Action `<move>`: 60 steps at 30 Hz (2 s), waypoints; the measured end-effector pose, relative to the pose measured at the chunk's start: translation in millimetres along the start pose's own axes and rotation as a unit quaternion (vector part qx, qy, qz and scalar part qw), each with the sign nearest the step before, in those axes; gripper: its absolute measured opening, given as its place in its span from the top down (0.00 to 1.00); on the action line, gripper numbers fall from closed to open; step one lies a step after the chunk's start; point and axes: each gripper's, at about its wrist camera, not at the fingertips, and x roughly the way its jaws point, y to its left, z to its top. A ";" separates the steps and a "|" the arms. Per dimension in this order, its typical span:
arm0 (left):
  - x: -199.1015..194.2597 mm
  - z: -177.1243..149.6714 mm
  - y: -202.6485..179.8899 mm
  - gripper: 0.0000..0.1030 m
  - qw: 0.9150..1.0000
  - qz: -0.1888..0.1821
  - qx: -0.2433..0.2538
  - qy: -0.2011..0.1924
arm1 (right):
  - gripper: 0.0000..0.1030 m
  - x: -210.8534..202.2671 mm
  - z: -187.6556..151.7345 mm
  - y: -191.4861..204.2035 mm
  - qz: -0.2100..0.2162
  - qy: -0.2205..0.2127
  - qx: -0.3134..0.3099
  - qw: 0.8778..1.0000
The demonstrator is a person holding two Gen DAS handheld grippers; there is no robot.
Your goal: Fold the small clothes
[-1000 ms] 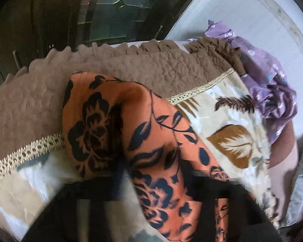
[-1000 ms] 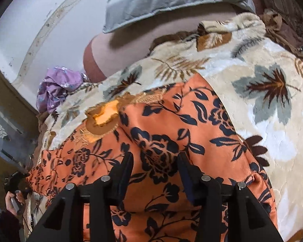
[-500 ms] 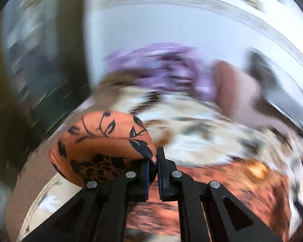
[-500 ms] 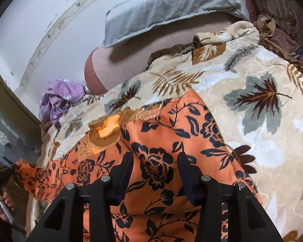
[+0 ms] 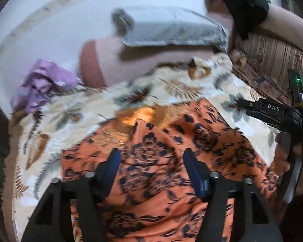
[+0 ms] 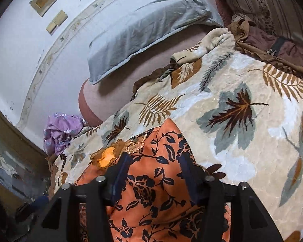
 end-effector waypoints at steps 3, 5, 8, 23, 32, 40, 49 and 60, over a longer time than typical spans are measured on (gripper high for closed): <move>-7.4 -19.0 44.4 0.35 0.998 0.030 -0.048 -0.029 | 0.45 6.8 -11.0 16.1 0.016 0.025 -0.032 0.999; -2.9 -33.5 78.1 0.35 0.991 0.079 -0.104 -0.031 | 0.45 13.5 -23.1 35.4 0.035 0.051 -0.075 0.995; 14.7 -53.8 128.7 0.35 0.975 0.120 -0.186 -0.020 | 0.45 18.3 -39.9 64.3 0.056 0.073 -0.131 0.987; 87.2 -94.3 185.9 0.35 0.950 0.143 -0.265 0.083 | 0.31 151.6 -133.1 217.7 -0.072 0.205 -0.370 0.904; 96.1 -101.7 179.7 0.35 0.950 0.153 -0.259 0.090 | 0.94 72.0 -46.6 193.2 -0.049 0.103 -0.279 0.953; 89.9 -101.9 159.8 0.33 0.956 0.152 -0.237 0.076 | 0.94 -14.1 -17.7 68.9 0.009 0.058 -0.151 0.987; 76.3 -107.4 151.3 0.33 0.959 0.173 -0.211 0.073 | 0.67 -14.5 -43.6 -36.4 -0.014 0.109 -0.013 0.994; 67.0 -94.7 153.8 0.33 0.957 0.188 -0.220 0.009 | 0.50 68.7 -22.7 2.3 -0.046 0.158 -0.077 0.983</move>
